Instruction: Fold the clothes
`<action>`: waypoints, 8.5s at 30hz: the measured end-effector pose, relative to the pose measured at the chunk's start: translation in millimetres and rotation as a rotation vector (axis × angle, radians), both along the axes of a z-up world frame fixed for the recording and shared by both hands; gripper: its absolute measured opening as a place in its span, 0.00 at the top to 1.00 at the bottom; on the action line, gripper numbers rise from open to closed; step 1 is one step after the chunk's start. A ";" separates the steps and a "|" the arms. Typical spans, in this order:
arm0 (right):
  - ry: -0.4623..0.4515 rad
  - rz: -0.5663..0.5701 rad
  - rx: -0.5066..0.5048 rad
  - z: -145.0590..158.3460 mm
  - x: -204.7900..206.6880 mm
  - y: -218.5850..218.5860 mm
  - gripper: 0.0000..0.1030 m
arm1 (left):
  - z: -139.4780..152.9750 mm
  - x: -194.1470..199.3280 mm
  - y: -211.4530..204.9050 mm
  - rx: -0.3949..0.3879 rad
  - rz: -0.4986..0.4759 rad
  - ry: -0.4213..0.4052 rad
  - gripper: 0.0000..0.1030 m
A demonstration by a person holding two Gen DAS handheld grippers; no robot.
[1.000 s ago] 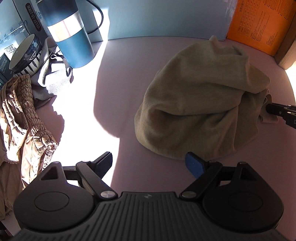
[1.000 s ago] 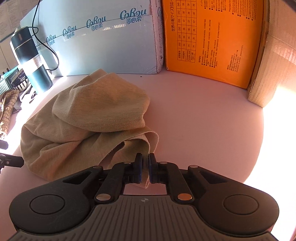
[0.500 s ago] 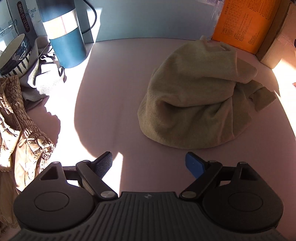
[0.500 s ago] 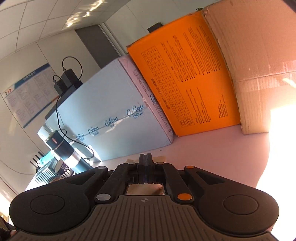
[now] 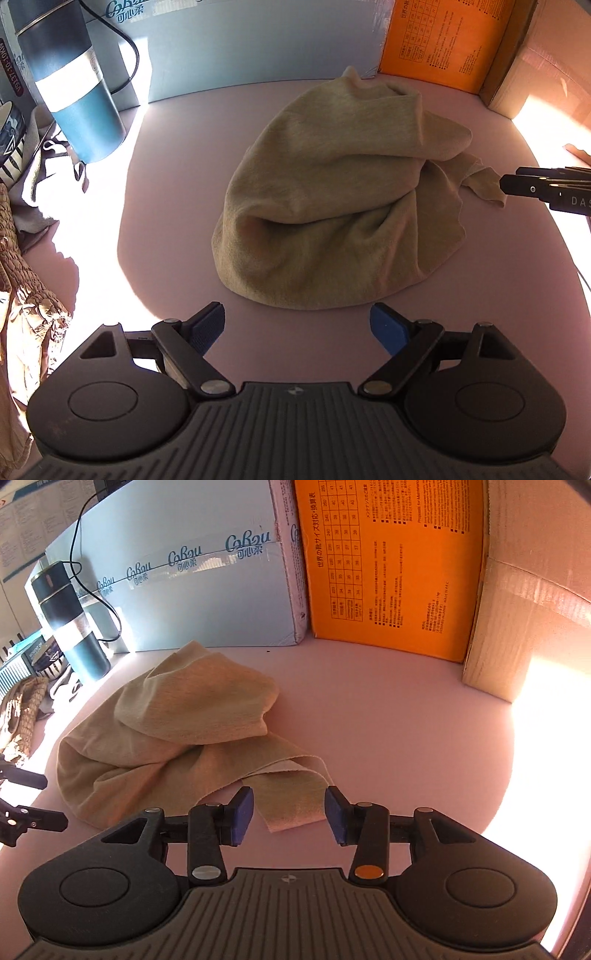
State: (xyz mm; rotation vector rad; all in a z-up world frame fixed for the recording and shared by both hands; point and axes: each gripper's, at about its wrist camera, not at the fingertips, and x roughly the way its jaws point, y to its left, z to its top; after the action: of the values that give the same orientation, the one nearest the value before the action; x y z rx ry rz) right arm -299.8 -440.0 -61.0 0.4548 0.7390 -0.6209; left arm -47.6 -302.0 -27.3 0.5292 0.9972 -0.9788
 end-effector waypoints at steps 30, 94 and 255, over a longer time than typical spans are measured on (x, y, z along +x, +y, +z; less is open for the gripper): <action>0.209 0.000 -0.012 -18.6 38.5 -3.6 0.39 | -0.4 2.8 13.2 0.016 0.126 0.015 0.18; 0.320 -0.073 -0.059 -23.1 52.7 -3.9 0.04 | -8.6 -1.0 9.4 0.093 0.203 0.015 0.18; -0.584 -0.169 0.168 88.6 -27.5 -13.8 0.57 | 37.6 24.4 122.7 -0.175 0.295 0.094 0.45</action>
State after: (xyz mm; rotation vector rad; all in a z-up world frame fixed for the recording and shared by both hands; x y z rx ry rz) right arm -327.3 -453.8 27.6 0.8164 0.1956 -0.5455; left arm -23.2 -179.3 10.3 0.1845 1.0287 -0.8211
